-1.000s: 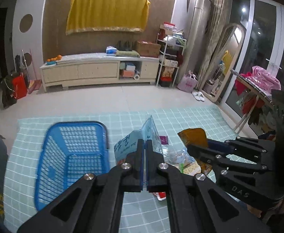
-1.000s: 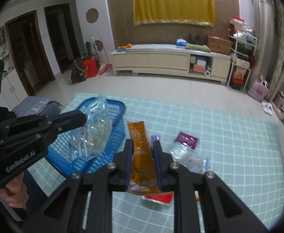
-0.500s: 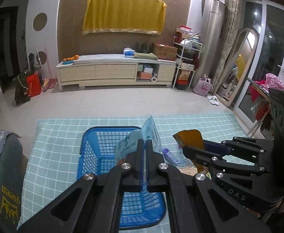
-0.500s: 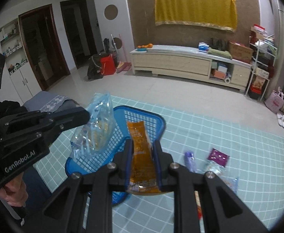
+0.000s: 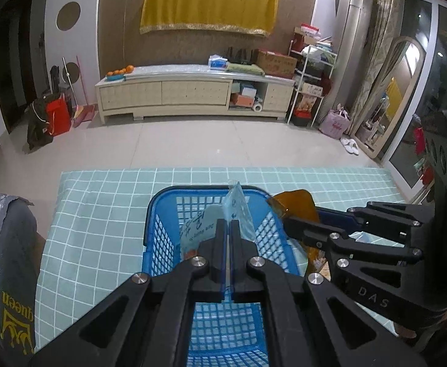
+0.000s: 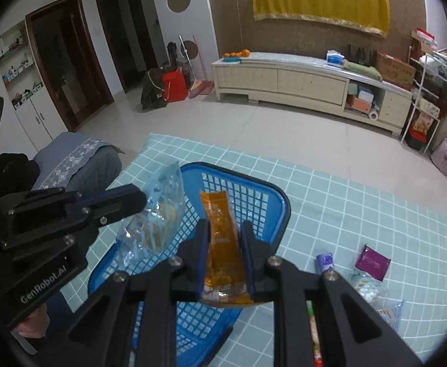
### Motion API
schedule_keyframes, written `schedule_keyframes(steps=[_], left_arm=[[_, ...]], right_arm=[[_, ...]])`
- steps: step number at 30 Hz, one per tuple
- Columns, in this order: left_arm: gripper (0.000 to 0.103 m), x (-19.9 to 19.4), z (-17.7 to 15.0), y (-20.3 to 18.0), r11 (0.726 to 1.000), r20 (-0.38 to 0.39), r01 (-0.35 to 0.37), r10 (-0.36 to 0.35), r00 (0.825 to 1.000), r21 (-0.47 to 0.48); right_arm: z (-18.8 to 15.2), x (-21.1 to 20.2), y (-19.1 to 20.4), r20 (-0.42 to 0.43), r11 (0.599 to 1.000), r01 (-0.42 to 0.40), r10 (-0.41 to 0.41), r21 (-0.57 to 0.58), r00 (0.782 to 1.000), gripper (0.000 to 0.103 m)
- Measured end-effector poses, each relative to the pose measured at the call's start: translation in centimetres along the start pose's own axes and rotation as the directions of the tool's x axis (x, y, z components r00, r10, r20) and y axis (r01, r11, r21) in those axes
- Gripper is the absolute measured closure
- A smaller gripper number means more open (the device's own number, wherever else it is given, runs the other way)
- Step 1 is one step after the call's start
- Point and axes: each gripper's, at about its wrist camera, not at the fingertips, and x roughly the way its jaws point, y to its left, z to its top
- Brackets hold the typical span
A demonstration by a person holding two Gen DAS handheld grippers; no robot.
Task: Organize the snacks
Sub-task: 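Lower both held snacks into the blue basket and open both tools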
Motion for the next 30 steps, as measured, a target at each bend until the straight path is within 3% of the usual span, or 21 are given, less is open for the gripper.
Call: schedule_keyframes(steps=[11, 23, 25, 27, 30], left_arm=[[0.102, 5.0, -0.4, 1.5, 1.000, -0.088, -0.008, 0.010, 0.996, 0.024], [0.101, 8.7, -0.7, 1.2, 0.996, -0.156, -0.058, 0.068, 0.986, 0.065], [0.094, 8.8, -0.7, 1.1, 0.992, -0.147, -0.099, 0.110, 0.983, 0.084], [0.060, 8.4, -0.5, 1.2, 0.993, -0.146, -0.099, 0.108, 0.983, 0.064], [0.054, 7.6, -0.4, 1.7, 0.995, -0.126, -0.085, 0.091, 0.988, 0.048]], right_arm=[[0.6, 3.8, -0.6, -0.053, 1.000, -0.006, 0.006, 0.015, 0.999, 0.079], [0.8, 4.9, -1.7, -0.071, 0.999, -0.010, 0.012, 0.031, 0.997, 0.079], [0.7, 5.0, -1.8, -0.073, 0.999, -0.010, 0.012, 0.035, 0.997, 0.079], [0.8, 4.8, -2.1, -0.071, 0.999, -0.009, 0.012, 0.042, 0.997, 0.079], [0.8, 4.2, -2.2, -0.066, 0.999, -0.006, 0.009, 0.047, 0.998, 0.079]])
